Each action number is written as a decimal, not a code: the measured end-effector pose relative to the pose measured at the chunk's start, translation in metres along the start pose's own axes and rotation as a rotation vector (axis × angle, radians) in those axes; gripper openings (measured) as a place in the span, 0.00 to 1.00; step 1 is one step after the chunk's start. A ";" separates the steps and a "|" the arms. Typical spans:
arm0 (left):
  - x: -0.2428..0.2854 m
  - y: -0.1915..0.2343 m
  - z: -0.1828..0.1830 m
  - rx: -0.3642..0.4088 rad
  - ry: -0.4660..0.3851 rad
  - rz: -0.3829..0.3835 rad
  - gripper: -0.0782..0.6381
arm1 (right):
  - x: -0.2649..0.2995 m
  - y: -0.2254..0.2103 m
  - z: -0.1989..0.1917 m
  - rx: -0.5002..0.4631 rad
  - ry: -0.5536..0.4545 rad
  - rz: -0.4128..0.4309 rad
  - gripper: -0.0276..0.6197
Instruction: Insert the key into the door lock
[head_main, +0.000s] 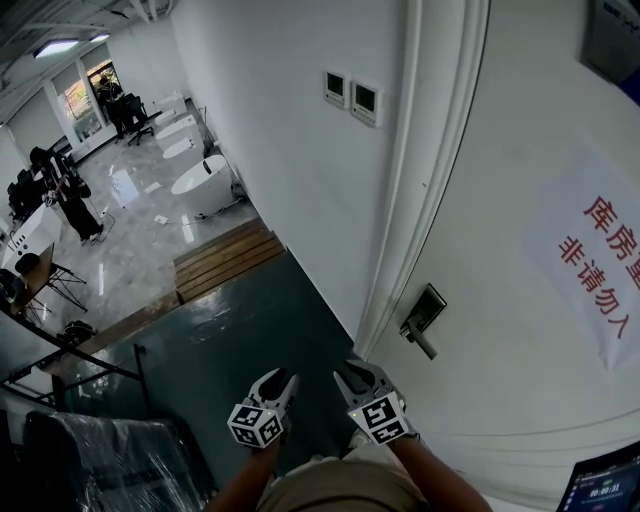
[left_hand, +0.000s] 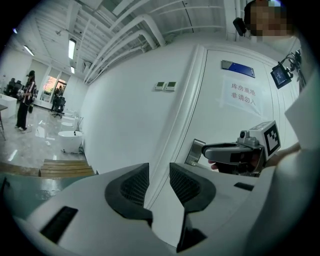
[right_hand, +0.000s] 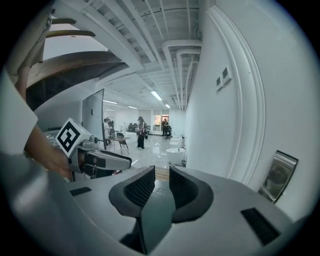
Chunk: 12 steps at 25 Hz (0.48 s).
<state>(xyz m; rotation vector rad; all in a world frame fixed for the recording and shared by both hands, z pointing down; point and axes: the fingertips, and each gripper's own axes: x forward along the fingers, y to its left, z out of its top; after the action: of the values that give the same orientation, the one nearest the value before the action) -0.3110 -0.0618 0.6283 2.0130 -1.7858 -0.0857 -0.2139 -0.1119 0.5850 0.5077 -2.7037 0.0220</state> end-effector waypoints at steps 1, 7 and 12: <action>-0.008 0.005 0.000 -0.001 -0.006 0.014 0.28 | 0.004 0.008 0.002 -0.007 -0.001 0.013 0.18; -0.065 0.036 -0.009 -0.020 -0.039 0.102 0.28 | 0.023 0.059 0.007 -0.042 -0.008 0.088 0.18; -0.111 0.050 -0.019 -0.055 -0.071 0.166 0.28 | 0.029 0.101 0.008 -0.079 -0.009 0.152 0.18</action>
<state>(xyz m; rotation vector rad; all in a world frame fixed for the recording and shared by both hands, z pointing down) -0.3692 0.0464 0.6364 1.8369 -1.9661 -0.1552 -0.2777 -0.0281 0.5937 0.2789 -2.7336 -0.0454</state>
